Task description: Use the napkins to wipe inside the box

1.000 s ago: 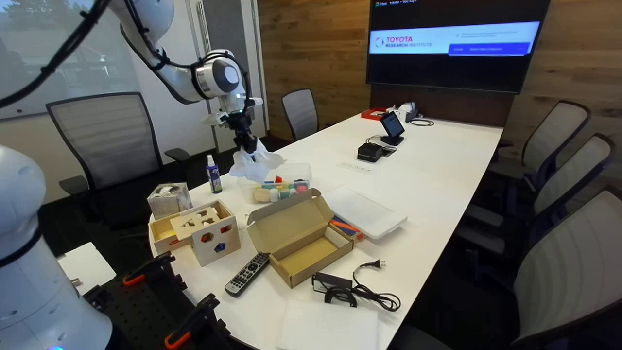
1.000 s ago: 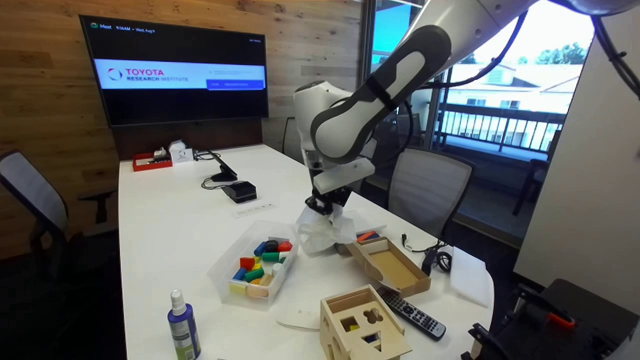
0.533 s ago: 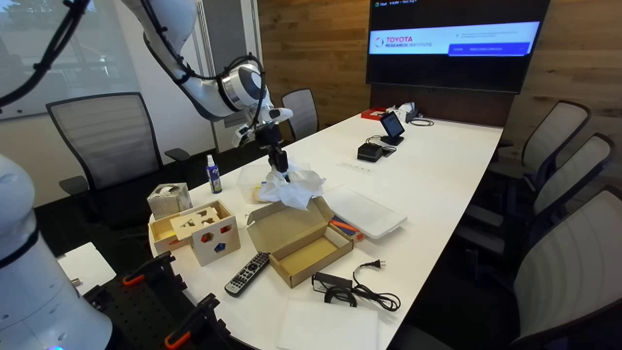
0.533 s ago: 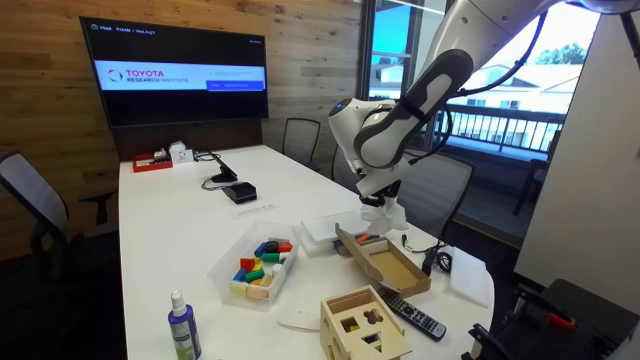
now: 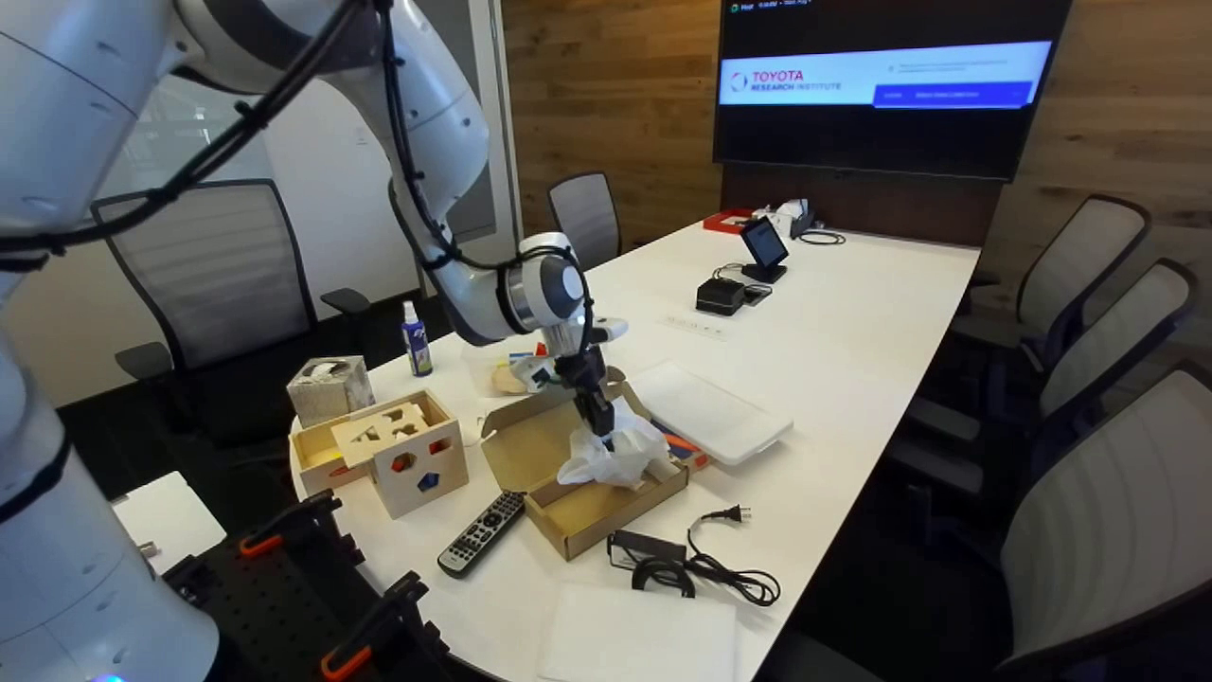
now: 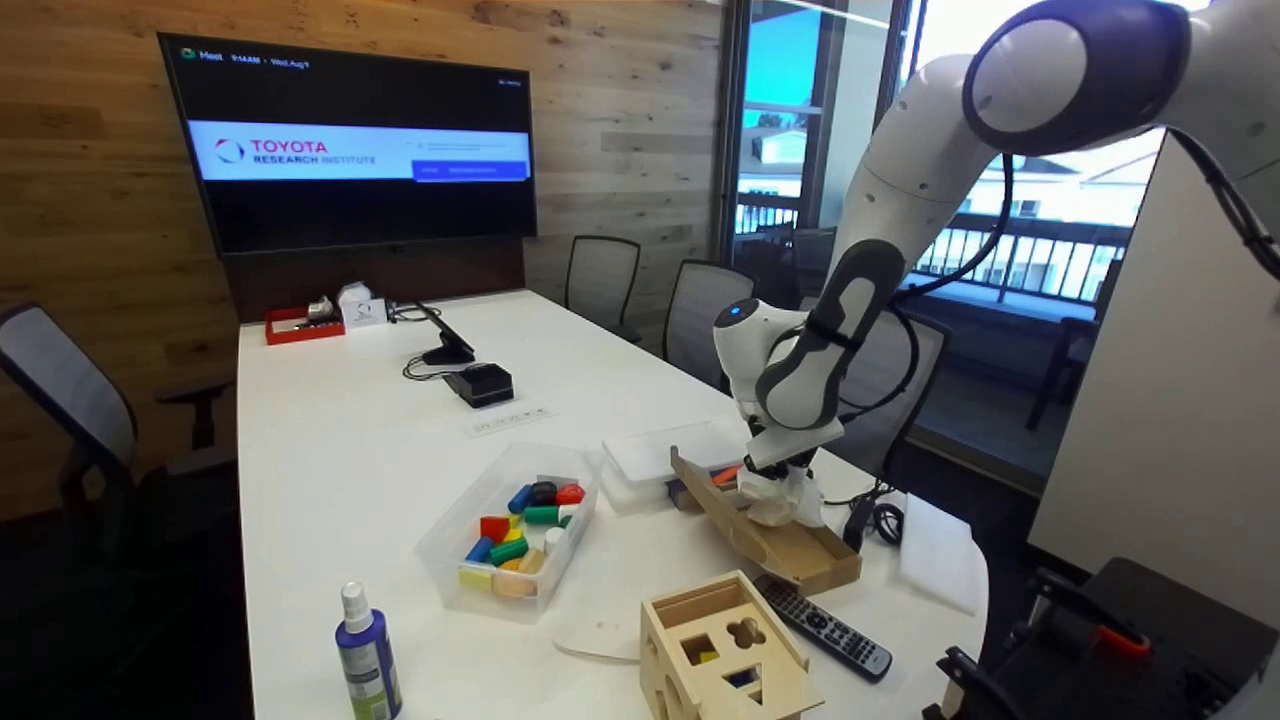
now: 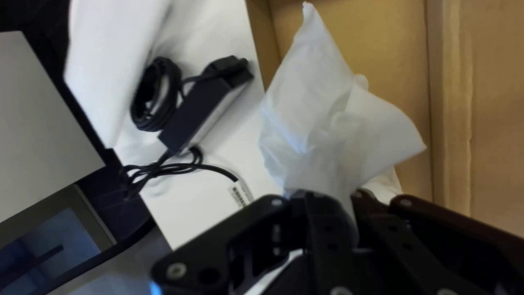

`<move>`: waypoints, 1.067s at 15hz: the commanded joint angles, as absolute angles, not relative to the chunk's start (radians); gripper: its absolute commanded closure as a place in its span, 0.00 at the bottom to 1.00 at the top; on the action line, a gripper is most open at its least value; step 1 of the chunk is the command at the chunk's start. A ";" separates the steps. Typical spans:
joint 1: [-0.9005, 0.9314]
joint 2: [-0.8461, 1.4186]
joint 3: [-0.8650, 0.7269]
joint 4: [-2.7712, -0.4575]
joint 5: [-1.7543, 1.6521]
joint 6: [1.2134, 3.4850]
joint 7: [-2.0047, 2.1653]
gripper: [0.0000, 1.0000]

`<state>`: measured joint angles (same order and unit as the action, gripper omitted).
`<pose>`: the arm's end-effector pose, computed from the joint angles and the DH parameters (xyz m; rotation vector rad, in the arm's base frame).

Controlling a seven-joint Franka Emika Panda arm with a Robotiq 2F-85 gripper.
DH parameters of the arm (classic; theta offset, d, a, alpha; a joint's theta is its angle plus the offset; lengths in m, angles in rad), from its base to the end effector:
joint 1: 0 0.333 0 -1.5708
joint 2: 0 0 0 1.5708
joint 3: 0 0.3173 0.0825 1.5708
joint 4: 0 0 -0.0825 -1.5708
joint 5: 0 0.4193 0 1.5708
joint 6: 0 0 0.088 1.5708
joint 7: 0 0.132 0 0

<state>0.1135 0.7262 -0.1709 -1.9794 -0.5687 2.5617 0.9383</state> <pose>0.5939 -0.0422 0.0331 2.6546 -0.6164 0.0397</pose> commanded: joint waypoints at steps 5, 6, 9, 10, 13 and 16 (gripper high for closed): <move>0.104 0.941 -0.186 -1.833 -0.343 2.731 0.717 0.99; 0.093 0.951 -0.174 -1.832 -0.305 2.741 0.677 0.99; 0.072 0.961 -0.143 -1.849 -0.190 2.753 0.556 0.99; 0.060 0.960 -0.127 -1.858 -0.149 2.752 0.513 0.99; 0.042 0.940 -0.100 -1.875 -0.044 2.713 0.416 0.99; 0.014 0.913 -0.070 -1.889 0.028 2.666 0.340 0.99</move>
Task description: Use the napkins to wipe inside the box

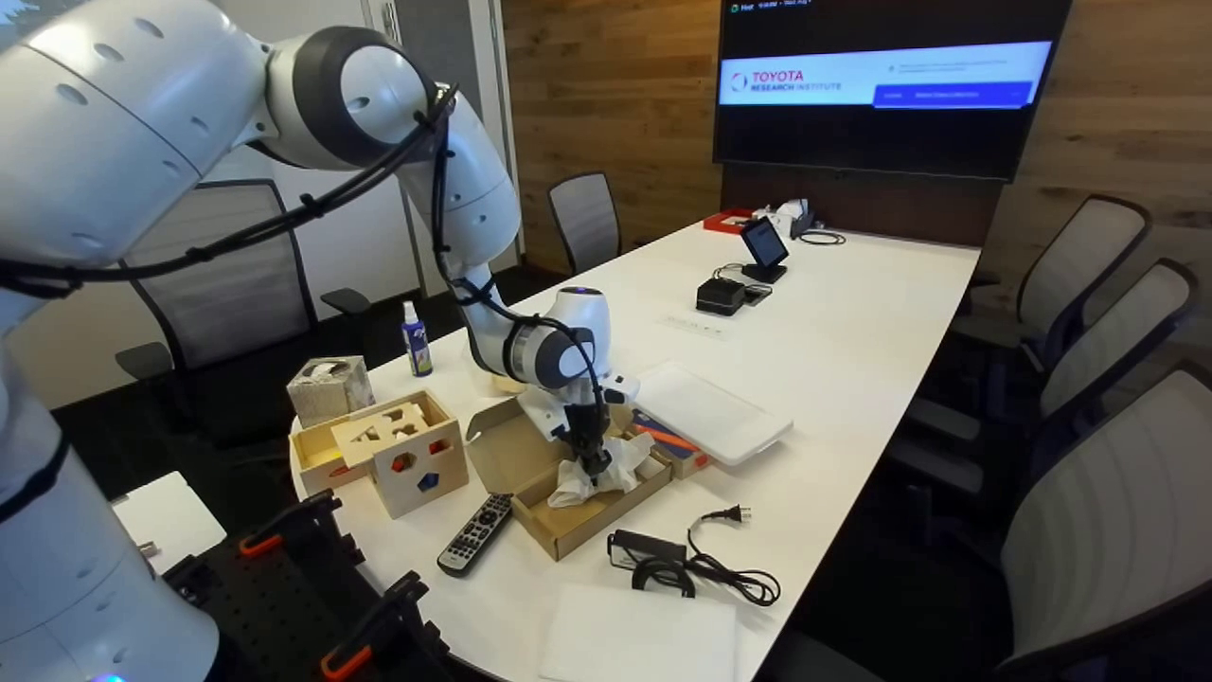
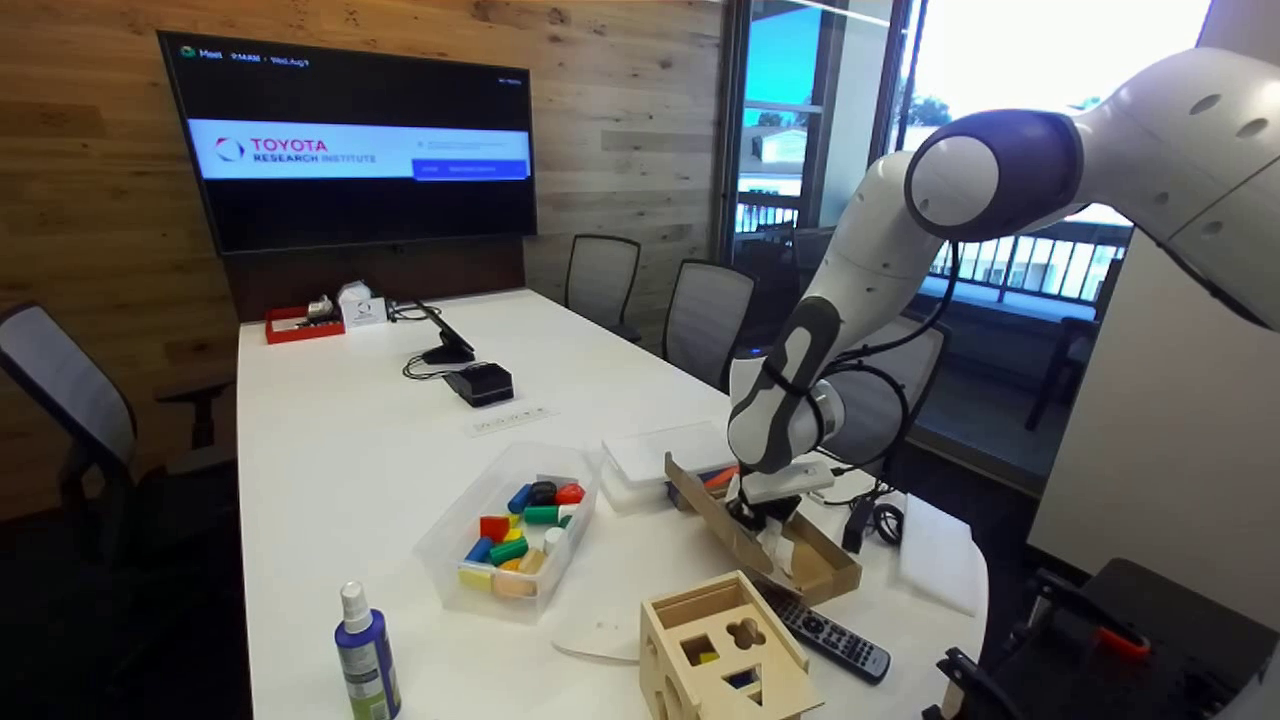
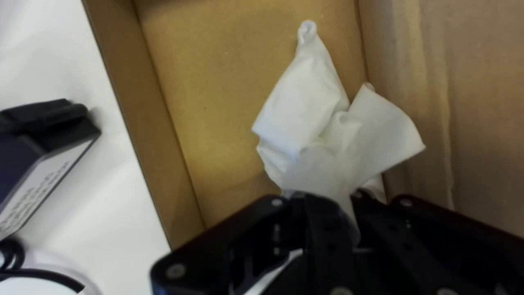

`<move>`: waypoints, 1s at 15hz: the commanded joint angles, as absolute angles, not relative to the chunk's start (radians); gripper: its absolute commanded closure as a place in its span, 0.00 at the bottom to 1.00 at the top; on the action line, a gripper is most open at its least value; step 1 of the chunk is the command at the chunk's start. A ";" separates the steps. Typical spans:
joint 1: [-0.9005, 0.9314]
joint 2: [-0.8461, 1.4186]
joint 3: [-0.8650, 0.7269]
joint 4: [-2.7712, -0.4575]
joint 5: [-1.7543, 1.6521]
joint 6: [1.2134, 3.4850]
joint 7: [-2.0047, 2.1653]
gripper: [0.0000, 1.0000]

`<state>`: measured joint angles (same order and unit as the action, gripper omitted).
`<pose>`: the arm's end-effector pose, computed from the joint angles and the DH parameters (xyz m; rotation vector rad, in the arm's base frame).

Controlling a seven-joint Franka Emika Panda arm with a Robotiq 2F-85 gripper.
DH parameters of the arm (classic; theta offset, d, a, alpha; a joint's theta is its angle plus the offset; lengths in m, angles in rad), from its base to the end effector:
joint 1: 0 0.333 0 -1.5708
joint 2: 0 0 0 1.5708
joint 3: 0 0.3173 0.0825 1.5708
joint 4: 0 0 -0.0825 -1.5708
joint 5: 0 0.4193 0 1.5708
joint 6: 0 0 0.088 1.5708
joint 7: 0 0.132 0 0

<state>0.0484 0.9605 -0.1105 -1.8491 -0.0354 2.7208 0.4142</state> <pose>0.5984 -0.0436 -0.0583 2.9610 -0.6006 -0.0985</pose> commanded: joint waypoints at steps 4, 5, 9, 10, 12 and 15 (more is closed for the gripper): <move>0.007 0.863 -0.062 -1.913 0.083 2.520 0.317 0.99; 0.006 0.848 -0.063 -1.921 0.093 2.478 0.317 0.99; 0.007 0.799 -0.066 -1.930 0.120 2.290 0.326 0.99; 0.010 0.797 -0.070 -1.923 0.123 2.243 0.334 0.99; 0.019 0.802 -0.078 -1.907 0.123 2.167 0.354 0.99; 0.031 0.826 -0.095 -1.894 0.118 2.105 0.401 0.99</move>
